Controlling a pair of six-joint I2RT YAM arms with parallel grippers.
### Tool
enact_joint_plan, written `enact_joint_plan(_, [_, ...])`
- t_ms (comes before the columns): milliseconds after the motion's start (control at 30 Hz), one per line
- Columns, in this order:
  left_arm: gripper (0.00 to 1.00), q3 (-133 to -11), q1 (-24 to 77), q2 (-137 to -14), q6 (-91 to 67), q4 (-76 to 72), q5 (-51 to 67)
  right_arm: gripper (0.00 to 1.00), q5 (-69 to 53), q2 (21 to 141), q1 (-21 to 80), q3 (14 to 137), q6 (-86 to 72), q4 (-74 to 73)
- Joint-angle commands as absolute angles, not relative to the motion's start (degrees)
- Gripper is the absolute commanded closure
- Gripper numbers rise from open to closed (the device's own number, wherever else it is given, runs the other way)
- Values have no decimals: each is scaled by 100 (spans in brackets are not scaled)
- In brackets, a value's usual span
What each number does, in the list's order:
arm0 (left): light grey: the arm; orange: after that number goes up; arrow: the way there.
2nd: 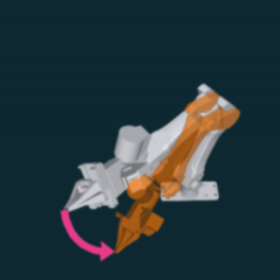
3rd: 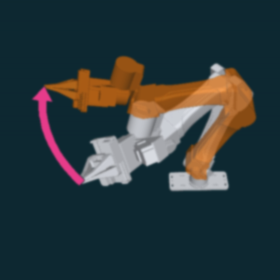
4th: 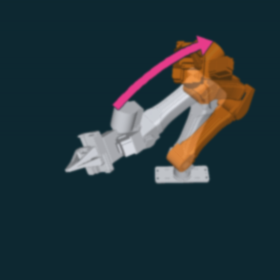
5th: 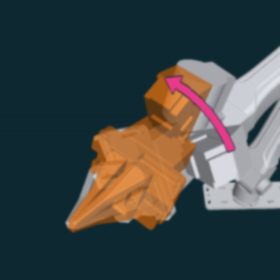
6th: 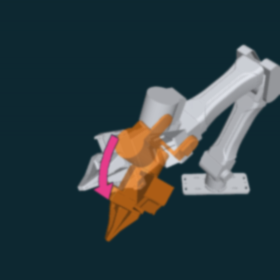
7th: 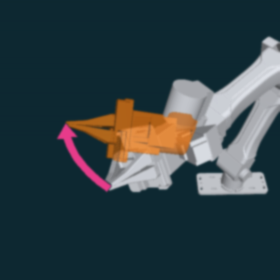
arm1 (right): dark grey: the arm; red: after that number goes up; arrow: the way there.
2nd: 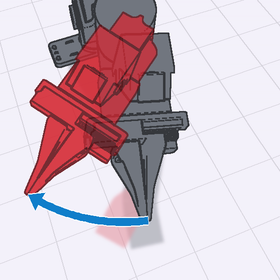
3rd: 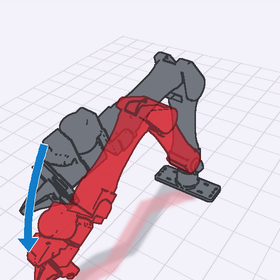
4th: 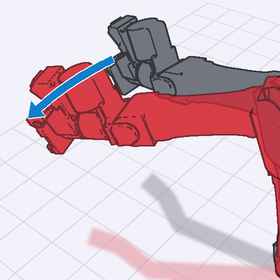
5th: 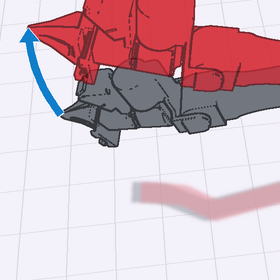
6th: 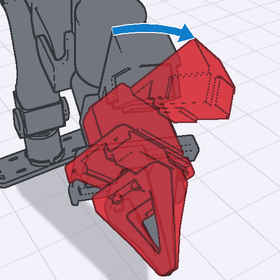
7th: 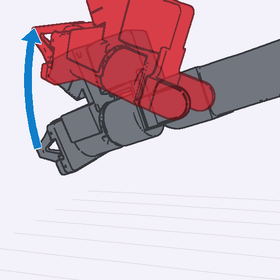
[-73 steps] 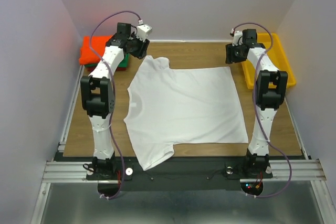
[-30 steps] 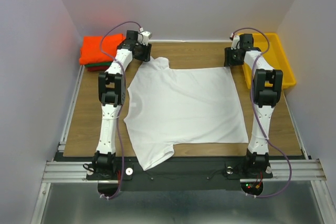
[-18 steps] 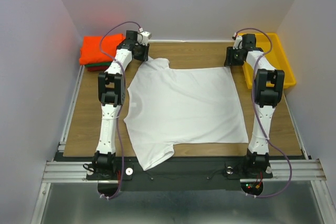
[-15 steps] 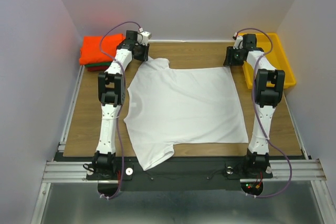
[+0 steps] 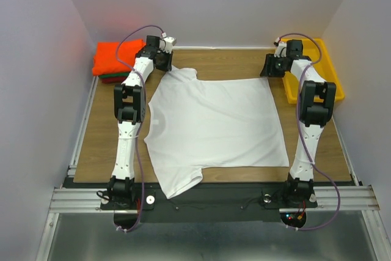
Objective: Fold and stack the t-shirts
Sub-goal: Fold the tshirt
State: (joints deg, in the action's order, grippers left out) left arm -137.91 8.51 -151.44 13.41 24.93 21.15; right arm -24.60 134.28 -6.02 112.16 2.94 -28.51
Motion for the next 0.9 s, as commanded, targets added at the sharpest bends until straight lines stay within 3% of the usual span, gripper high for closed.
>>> enact_joint_plan(0, [77, -13720, 826, -15012, 1353, 2698, 2224, 44, -2549, 13131, -642, 11276, 272, -2672])
enact_joint_plan(700, [77, -13729, 809, -14941, 1248, 2610, 2320, 47, -2206, 13746, -642, 11434, 869, -2663])
enact_joint_plan(867, [79, -13729, 791, -14933, 1231, 2602, 2347, 54, -2521, 13694, -642, 11321, 975, -2681])
